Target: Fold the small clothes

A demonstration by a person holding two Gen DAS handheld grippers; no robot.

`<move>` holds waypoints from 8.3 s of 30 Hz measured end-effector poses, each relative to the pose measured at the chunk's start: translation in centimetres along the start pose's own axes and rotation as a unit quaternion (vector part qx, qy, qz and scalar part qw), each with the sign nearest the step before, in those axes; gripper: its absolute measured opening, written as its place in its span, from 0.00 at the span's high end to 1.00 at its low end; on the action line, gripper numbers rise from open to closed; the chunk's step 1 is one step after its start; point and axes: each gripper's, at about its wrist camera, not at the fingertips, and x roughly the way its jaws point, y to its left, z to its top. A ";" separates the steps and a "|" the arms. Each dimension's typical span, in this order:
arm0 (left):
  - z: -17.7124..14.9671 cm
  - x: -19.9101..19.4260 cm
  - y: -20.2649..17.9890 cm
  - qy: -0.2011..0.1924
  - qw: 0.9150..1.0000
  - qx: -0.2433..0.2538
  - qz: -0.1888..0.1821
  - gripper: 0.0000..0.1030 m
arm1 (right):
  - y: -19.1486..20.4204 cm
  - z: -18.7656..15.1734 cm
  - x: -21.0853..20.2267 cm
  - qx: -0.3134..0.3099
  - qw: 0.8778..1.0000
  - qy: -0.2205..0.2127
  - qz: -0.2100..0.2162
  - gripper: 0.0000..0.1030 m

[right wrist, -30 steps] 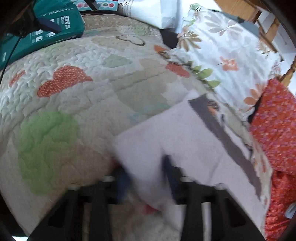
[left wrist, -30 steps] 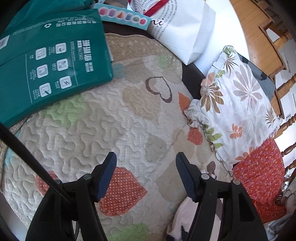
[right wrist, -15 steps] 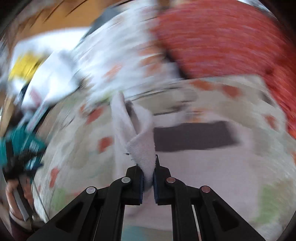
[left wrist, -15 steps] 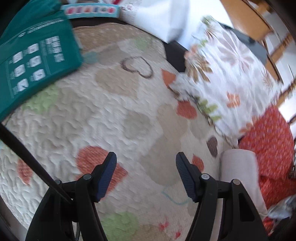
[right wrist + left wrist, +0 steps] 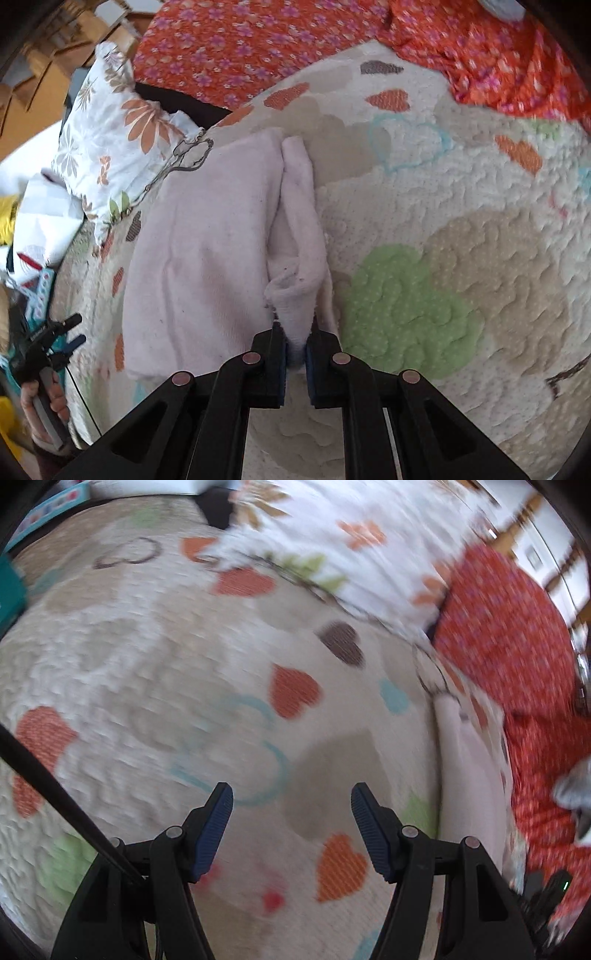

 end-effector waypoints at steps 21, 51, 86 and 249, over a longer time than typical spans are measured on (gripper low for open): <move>-4.0 1.7 -7.8 0.037 0.993 0.113 -0.015 0.36 | -1.2 5.2 -0.6 -0.002 0.997 -0.007 0.079 0.72; -3.0 4.7 -16.6 0.030 0.974 0.159 -0.157 0.21 | -1.5 11.2 3.6 -0.016 0.998 0.014 0.063 0.45; -2.7 3.5 -13.6 0.013 0.988 0.099 -0.114 0.41 | 3.2 9.5 1.4 -0.024 0.985 0.012 0.168 0.68; -13.6 3.7 -11.0 -0.013 0.977 0.134 0.165 0.00 | 3.0 -2.9 1.5 -0.161 0.979 0.012 -0.125 0.39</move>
